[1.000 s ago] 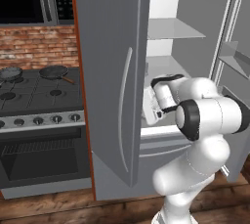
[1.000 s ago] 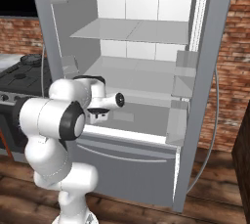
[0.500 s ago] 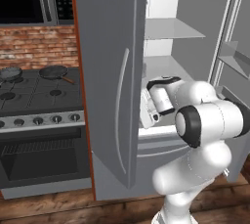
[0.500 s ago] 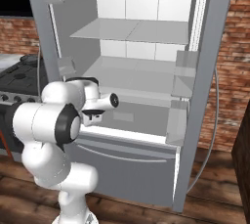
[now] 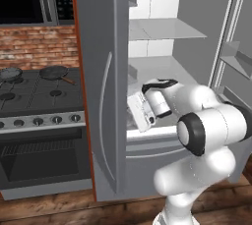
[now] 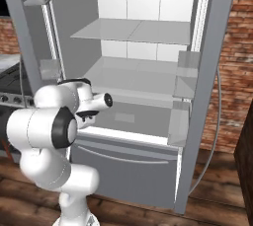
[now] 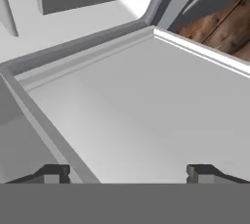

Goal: Place one of the steaks on the plate and the other in the bowl. Then place the bowl in the fridge.

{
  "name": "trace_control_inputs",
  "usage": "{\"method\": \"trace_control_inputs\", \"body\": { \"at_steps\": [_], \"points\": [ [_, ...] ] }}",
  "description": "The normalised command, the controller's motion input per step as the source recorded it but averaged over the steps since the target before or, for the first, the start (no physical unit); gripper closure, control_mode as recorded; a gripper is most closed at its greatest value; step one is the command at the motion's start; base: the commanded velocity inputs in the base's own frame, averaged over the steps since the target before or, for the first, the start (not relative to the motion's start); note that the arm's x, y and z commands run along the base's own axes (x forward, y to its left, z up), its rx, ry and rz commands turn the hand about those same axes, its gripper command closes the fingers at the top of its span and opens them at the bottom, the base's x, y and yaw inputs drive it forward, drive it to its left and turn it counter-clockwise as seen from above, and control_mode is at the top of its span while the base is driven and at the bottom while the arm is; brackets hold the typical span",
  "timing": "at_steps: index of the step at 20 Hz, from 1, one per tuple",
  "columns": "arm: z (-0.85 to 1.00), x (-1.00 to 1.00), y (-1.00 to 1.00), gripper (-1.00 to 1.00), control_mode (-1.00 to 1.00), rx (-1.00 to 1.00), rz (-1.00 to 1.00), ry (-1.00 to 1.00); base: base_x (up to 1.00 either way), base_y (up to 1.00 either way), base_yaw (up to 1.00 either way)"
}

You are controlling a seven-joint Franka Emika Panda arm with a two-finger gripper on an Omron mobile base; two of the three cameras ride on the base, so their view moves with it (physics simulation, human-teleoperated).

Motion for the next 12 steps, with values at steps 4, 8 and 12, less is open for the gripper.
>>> {"method": "trace_control_inputs", "body": {
  "at_steps": [4,8,12],
  "points": [
    [0.00,-0.41,0.51,-1.00,-1.00,0.01,0.04,0.01,0.00,0.00,0.00],
    [0.00,-0.41,0.61,-1.00,-1.00,0.04,0.00,0.00,0.00,0.00,0.00],
    [0.00,-0.37,0.63,-1.00,-1.00,0.05,0.00,0.00,0.00,0.00,0.00]
  ]
}}
